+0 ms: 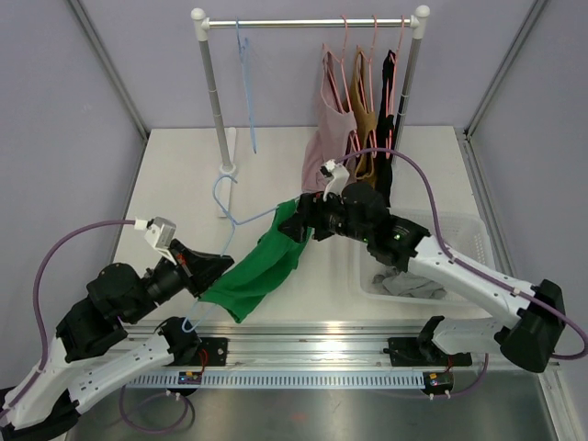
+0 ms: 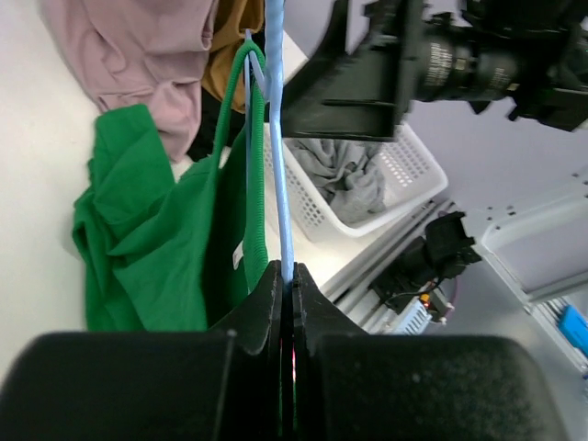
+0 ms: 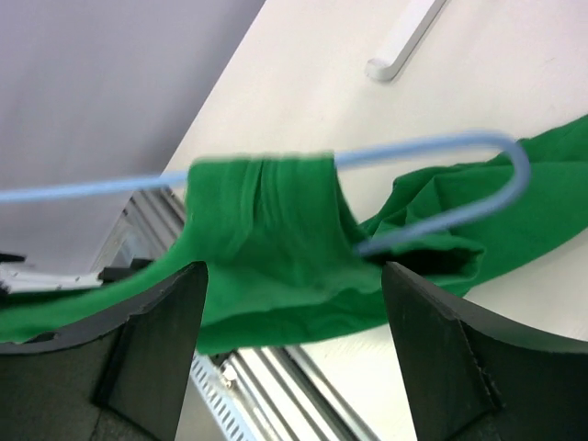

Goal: Remove the tank top from the hanger

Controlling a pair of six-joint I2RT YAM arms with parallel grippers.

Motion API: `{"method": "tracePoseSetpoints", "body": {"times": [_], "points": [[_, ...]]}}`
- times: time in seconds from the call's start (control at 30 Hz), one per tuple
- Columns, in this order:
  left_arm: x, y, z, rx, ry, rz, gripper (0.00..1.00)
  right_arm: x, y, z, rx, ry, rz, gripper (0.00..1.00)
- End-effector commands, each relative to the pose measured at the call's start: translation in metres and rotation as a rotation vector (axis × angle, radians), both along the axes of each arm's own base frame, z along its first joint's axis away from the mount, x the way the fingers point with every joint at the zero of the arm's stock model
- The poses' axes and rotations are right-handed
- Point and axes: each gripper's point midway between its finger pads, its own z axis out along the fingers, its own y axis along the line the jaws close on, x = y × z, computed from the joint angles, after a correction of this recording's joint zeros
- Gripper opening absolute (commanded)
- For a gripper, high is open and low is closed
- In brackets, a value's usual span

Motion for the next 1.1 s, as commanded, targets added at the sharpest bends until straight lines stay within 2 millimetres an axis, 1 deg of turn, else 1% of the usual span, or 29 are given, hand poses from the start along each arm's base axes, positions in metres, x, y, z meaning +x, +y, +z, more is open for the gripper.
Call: {"method": "tracePoseSetpoints", "body": {"times": [0.0, 0.03, 0.13, 0.23, 0.27, 0.33, 0.37, 0.4, 0.47, 0.53, 0.57, 0.6, 0.63, 0.67, 0.7, 0.77, 0.83, 0.87, 0.9, 0.93, 1.0, 1.07], "points": [[-0.014, -0.009, 0.014, -0.094, 0.013, -0.078, 0.0, 0.028, 0.018, 0.042, 0.039, -0.157, -0.086, 0.83], [-0.014, -0.011, 0.009, -0.084, 0.025, -0.079, 0.0, 0.034, 0.018, 0.04, 0.02, -0.167, -0.113, 0.82], [-0.014, -0.013, 0.002, -0.069, 0.044, -0.089, 0.0, 0.037, 0.032, 0.035, -0.001, -0.174, -0.099, 0.82], [-0.011, -0.013, -0.005, -0.057, 0.054, -0.071, 0.0, 0.04, 0.037, 0.031, -0.013, -0.174, -0.1, 0.81], [-0.011, -0.012, -0.005, -0.058, 0.053, -0.068, 0.0, 0.041, 0.036, 0.03, -0.015, -0.175, -0.104, 0.76], [-0.011, -0.012, -0.005, -0.06, 0.051, -0.071, 0.0, 0.043, 0.036, 0.027, -0.029, -0.183, -0.109, 0.62], [-0.012, -0.012, -0.003, -0.064, 0.048, -0.071, 0.0, 0.044, 0.036, 0.026, -0.034, -0.185, -0.113, 0.48], [-0.012, -0.012, -0.003, -0.063, 0.047, -0.072, 0.0, 0.044, 0.035, 0.024, -0.041, -0.186, -0.114, 0.42], [-0.011, -0.01, -0.003, -0.061, 0.047, -0.061, 0.0, 0.047, 0.032, 0.021, -0.059, -0.189, -0.13, 0.25], [-0.01, -0.006, -0.003, -0.056, 0.049, -0.044, 0.0, 0.047, 0.029, 0.018, -0.073, -0.187, -0.139, 0.18], [-0.007, -0.004, -0.004, -0.053, 0.051, -0.025, 0.0, 0.047, 0.028, 0.017, -0.075, -0.187, -0.141, 0.17], [-0.006, -0.002, -0.005, -0.047, 0.051, -0.016, 0.0, 0.046, 0.025, 0.016, -0.076, -0.187, -0.146, 0.03], [-0.006, -0.001, -0.007, -0.036, 0.054, -0.009, 0.0, 0.049, 0.021, 0.015, -0.091, -0.191, -0.169, 0.0], [-0.004, 0.001, -0.008, -0.028, 0.054, 0.005, 0.0, 0.049, 0.017, 0.016, -0.093, -0.197, -0.183, 0.0], [-0.005, 0.002, -0.008, -0.021, 0.055, 0.006, 0.0, 0.049, 0.011, 0.01, -0.123, -0.201, -0.193, 0.0], [-0.008, 0.003, -0.012, 0.004, 0.062, -0.014, 0.0, 0.061, -0.008, 0.007, -0.182, -0.221, -0.294, 0.0], [-0.014, 0.004, -0.014, 0.02, 0.062, -0.038, 0.0, 0.076, -0.032, -0.001, -0.278, -0.224, -0.391, 0.0], [-0.018, 0.002, -0.014, 0.03, 0.054, -0.071, 0.0, 0.083, -0.038, -0.009, -0.318, -0.216, -0.405, 0.0], [-0.022, 0.002, -0.014, 0.032, 0.051, -0.088, 0.0, 0.086, -0.044, -0.012, -0.361, -0.209, -0.413, 0.0], [-0.024, 0.004, -0.015, 0.045, 0.05, -0.094, 0.0, 0.096, -0.057, -0.013, -0.386, -0.203, -0.455, 0.0], [-0.026, 0.007, -0.018, 0.06, 0.057, -0.095, 0.0, 0.102, -0.068, -0.019, -0.408, -0.189, -0.465, 0.0], [-0.029, 0.012, -0.016, 0.052, 0.047, -0.091, 0.0, 0.112, -0.083, -0.025, -0.417, -0.164, -0.491, 0.0]]}}
